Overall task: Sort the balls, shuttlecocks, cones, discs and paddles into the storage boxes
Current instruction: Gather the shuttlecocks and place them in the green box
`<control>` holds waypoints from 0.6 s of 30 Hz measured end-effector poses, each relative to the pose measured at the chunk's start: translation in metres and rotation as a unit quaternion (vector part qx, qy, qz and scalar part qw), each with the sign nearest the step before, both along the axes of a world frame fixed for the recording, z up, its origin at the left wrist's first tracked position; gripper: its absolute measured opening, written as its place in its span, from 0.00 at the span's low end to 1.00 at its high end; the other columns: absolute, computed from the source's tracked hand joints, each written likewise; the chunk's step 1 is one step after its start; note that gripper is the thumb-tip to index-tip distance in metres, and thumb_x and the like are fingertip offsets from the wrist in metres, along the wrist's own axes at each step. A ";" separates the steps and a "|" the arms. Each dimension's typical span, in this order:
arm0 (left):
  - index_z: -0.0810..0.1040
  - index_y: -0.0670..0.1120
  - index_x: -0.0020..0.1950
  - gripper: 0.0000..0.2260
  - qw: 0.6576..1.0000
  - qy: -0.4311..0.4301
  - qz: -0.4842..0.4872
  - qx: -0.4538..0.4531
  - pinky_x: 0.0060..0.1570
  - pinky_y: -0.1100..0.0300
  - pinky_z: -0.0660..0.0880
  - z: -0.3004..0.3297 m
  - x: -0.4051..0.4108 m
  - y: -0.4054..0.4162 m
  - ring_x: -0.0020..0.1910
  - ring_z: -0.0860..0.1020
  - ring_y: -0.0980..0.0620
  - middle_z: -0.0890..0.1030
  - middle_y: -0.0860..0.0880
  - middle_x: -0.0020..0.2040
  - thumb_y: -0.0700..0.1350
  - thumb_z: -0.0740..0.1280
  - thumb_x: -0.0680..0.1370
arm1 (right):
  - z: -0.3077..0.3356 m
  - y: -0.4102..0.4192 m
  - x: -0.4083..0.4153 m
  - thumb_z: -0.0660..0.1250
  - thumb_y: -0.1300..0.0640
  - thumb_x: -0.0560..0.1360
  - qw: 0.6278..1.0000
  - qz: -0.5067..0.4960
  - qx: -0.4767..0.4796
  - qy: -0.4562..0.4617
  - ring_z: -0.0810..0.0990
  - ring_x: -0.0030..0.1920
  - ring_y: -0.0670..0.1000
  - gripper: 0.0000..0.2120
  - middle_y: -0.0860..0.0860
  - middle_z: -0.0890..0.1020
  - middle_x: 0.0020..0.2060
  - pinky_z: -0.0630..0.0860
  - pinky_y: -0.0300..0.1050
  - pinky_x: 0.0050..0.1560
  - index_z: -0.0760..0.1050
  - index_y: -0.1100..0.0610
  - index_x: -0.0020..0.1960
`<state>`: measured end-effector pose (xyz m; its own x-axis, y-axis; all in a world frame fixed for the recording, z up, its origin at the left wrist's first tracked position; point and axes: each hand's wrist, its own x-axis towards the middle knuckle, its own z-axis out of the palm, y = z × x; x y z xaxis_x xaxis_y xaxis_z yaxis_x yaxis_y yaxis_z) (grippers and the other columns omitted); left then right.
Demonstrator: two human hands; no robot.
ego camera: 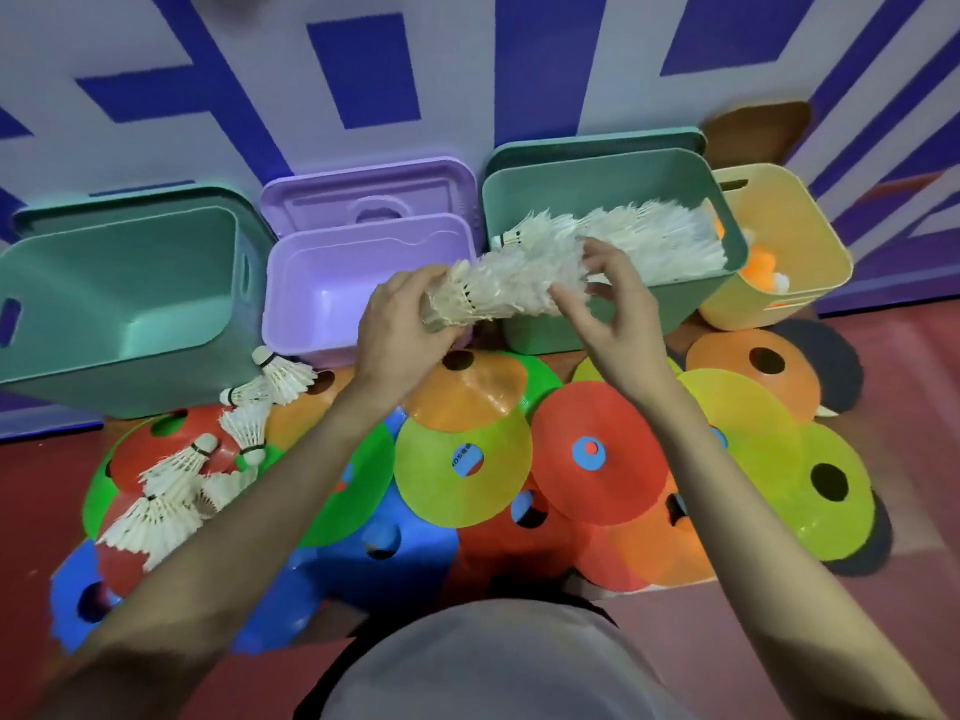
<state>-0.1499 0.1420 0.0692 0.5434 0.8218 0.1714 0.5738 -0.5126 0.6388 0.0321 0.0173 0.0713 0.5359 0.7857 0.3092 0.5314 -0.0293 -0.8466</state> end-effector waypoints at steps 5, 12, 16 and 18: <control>0.77 0.51 0.65 0.24 0.999 0.012 -0.034 0.017 0.53 0.57 0.71 0.009 0.069 0.021 0.56 0.76 0.45 0.75 0.45 0.57 0.42 0.74 0.69 | -0.006 0.007 0.049 0.57 0.55 0.80 0.998 -0.021 -0.056 0.003 0.64 0.70 0.51 0.14 0.59 0.64 0.70 0.60 0.44 0.71 0.72 0.66 0.47; 0.73 0.51 0.70 0.28 0.997 0.036 -0.063 0.005 0.44 0.79 0.62 0.002 0.159 0.056 0.50 0.70 0.54 0.71 0.50 0.55 0.37 0.74 0.71 | -0.001 0.045 0.122 0.55 0.48 0.81 0.993 -0.054 -0.100 0.033 0.63 0.70 0.51 0.25 0.57 0.64 0.71 0.57 0.38 0.68 0.60 0.64 0.71; 0.72 0.51 0.71 0.28 0.996 0.071 -0.061 0.000 0.44 0.75 0.61 -0.016 0.192 0.080 0.47 0.70 0.55 0.71 0.50 0.55 0.36 0.73 0.72 | -0.015 0.074 0.160 0.58 0.49 0.80 0.992 -0.045 -0.121 0.009 0.72 0.62 0.56 0.24 0.58 0.71 0.66 0.65 0.41 0.57 0.60 0.64 0.68; 0.72 0.51 0.71 0.28 0.993 0.100 -0.065 -0.005 0.46 0.69 0.62 -0.026 0.203 0.091 0.50 0.73 0.51 0.72 0.50 0.57 0.37 0.73 0.72 | -0.022 0.087 0.173 0.60 0.52 0.80 0.990 -0.036 -0.138 -0.002 0.72 0.63 0.56 0.22 0.58 0.70 0.67 0.63 0.38 0.55 0.59 0.63 0.68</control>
<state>0.0526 0.2326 0.0437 0.6669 0.7440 0.0417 0.6191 -0.5844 0.5246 0.2049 0.1041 0.0495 0.5927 0.8002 0.0915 0.5236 -0.2965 -0.7987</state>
